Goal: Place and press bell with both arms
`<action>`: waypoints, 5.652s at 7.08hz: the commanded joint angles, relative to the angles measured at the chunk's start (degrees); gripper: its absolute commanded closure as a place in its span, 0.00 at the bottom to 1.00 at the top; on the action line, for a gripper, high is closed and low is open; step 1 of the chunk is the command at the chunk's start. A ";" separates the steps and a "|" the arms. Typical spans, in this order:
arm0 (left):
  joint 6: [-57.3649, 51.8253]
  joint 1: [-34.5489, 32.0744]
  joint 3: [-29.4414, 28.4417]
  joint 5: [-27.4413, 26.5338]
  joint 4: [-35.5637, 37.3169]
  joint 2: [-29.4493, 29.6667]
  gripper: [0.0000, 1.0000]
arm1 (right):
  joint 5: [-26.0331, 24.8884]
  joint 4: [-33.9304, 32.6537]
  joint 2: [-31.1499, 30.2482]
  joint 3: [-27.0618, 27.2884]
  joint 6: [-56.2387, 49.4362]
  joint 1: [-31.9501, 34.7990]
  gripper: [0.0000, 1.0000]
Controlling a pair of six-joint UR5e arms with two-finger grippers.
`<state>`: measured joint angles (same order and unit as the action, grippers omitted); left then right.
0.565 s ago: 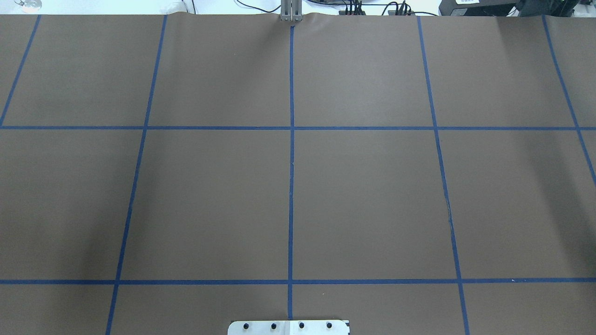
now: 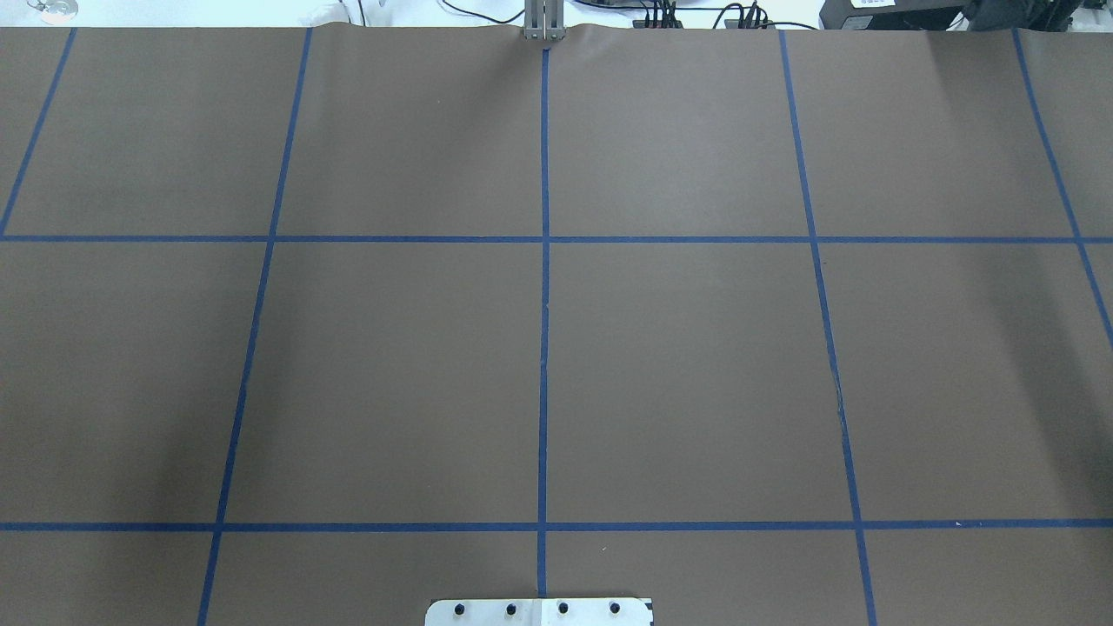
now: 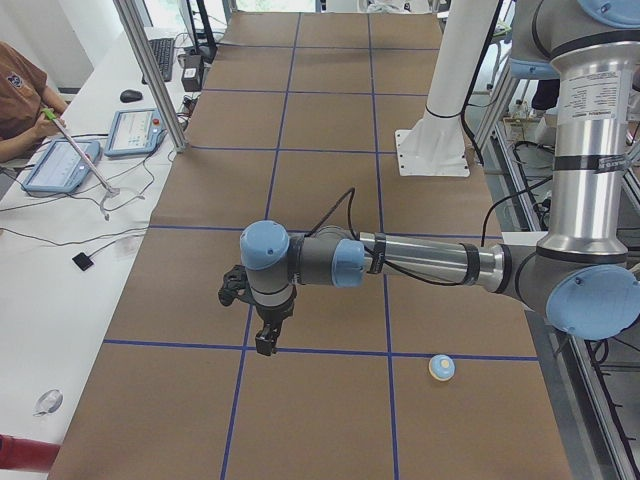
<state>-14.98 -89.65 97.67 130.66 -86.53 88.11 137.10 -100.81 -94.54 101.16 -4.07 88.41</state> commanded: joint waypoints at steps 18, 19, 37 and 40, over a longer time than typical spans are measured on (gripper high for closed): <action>121.30 47.57 40.49 -33.08 14.93 -28.17 0.00 | -1.74 0.00 -0.20 1.85 0.21 0.01 0.00; 133.25 54.16 38.75 -33.28 17.59 -28.17 0.00 | -1.83 0.00 -0.11 1.85 0.12 0.01 0.00; 182.66 80.07 8.24 -23.71 13.58 -20.70 0.00 | -2.10 0.09 1.03 3.61 0.12 0.01 0.00; 186.79 80.77 7.10 -23.44 13.58 -20.87 0.00 | -2.01 0.09 0.94 3.87 0.12 0.01 0.00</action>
<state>170.20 -9.33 105.32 107.03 -72.94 67.27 135.07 -100.74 -93.59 104.97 -3.95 88.42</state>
